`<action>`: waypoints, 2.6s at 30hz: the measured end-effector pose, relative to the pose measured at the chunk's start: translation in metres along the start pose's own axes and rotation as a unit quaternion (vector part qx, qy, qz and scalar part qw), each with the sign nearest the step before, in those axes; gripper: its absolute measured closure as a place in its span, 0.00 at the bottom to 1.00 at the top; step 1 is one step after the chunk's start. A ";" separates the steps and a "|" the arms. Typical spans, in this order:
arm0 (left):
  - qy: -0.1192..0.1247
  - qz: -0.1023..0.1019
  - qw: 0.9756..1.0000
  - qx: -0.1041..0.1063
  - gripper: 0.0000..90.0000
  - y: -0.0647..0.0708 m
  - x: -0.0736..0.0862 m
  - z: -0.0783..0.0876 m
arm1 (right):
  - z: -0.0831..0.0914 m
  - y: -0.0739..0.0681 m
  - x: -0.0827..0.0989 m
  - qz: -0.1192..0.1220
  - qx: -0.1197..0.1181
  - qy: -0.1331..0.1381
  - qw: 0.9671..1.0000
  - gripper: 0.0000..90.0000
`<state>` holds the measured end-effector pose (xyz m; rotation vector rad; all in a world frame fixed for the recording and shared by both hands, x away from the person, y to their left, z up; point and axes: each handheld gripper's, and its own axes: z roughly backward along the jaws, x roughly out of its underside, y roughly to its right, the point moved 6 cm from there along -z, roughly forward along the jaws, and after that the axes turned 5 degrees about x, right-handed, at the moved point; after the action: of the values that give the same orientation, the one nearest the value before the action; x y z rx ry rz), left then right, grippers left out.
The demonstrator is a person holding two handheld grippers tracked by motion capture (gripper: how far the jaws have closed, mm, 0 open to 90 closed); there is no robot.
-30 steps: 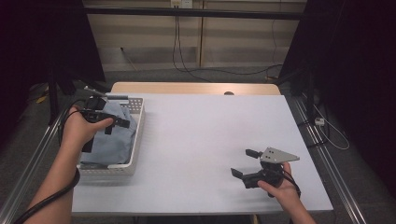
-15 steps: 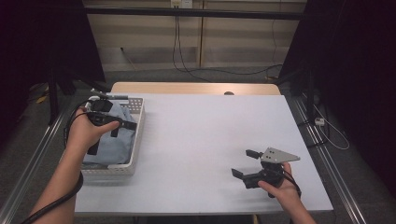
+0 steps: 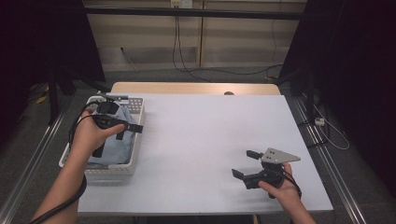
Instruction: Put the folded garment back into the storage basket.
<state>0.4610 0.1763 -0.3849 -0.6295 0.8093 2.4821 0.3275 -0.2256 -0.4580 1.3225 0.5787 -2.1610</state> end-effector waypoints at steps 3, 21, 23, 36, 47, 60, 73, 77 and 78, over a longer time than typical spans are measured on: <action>0.001 -0.001 1.000 0.003 0.28 0.003 0.000 -0.002 | 0.000 0.000 0.000 0.000 0.000 0.000 1.000 0.07; 0.000 -0.031 0.999 0.021 0.27 0.022 0.005 -0.009 | 0.002 0.000 0.004 -0.003 -0.001 -0.006 1.000 0.07; 0.000 -0.034 0.999 0.024 0.27 0.023 0.006 -0.010 | 0.002 0.000 0.004 -0.002 -0.002 -0.008 1.000 0.07; -0.006 -0.050 0.998 0.042 0.25 0.036 0.010 -0.021 | 0.001 -0.004 0.007 -0.001 -0.010 -0.016 1.000 0.07; -0.008 -0.068 0.996 0.052 0.25 0.050 0.014 -0.028 | 0.003 -0.003 0.007 -0.005 -0.011 -0.016 1.000 0.07; -0.010 -0.092 0.993 0.071 0.23 0.066 0.024 -0.035 | 0.004 -0.004 0.008 -0.005 -0.011 -0.018 1.000 0.07; -0.015 -0.103 0.991 0.089 0.22 0.076 0.039 -0.045 | 0.004 -0.003 0.007 -0.009 -0.009 -0.014 1.000 0.07; -0.015 -0.107 0.990 0.095 0.22 0.078 0.042 -0.047 | 0.004 -0.004 0.007 -0.009 -0.010 -0.017 1.000 0.07; -0.015 -0.109 0.989 0.096 0.22 0.079 0.045 -0.048 | 0.004 -0.004 0.007 -0.009 -0.010 -0.017 1.000 0.07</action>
<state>0.3964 0.1008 -0.4104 -0.5778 0.9048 2.1815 0.3195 -0.2266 -0.4625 1.2729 0.5991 -2.1833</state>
